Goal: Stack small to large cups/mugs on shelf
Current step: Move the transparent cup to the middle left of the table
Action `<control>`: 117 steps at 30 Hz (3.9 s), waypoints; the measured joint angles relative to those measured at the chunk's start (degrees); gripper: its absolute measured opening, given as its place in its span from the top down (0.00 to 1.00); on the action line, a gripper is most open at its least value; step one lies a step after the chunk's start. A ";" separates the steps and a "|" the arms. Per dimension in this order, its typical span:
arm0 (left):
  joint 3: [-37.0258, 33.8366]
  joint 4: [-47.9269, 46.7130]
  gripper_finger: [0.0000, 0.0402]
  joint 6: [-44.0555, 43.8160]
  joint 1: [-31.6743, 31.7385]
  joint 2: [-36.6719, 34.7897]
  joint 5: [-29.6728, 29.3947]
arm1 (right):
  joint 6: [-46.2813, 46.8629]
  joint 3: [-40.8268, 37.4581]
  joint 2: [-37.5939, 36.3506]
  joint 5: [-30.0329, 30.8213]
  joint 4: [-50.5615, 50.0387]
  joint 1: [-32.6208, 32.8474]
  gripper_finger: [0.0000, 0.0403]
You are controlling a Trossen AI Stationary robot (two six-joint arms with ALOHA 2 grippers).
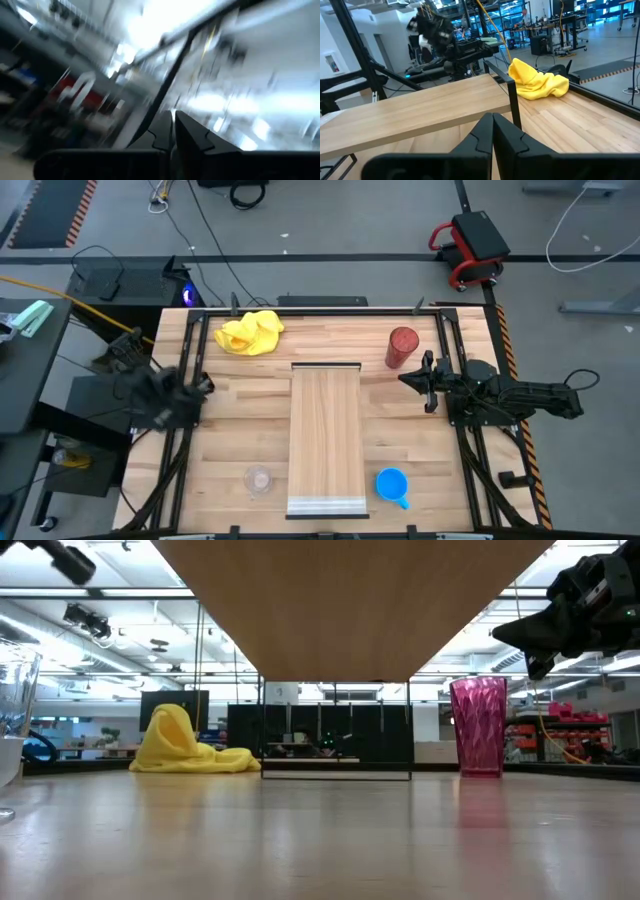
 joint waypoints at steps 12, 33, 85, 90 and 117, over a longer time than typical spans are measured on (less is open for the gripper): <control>1.49 18.01 0.92 7.88 -0.02 0.03 -1.03 | 0.00 0.02 0.01 0.01 0.00 0.00 0.97; 39.73 -39.44 0.93 12.35 -0.02 26.11 -6.26 | 0.00 0.02 -0.01 0.00 0.00 -0.02 0.97; 68.48 -102.10 0.63 -36.25 14.17 89.75 33.30 | 0.00 0.02 0.01 0.01 0.00 -0.01 0.97; 68.46 -102.35 0.63 -35.32 15.81 90.12 33.57 | 0.00 0.02 0.01 0.00 0.04 0.00 0.97; 59.76 -91.49 0.67 -39.33 16.13 90.36 36.81 | 0.00 0.02 0.01 0.00 0.07 -0.01 0.97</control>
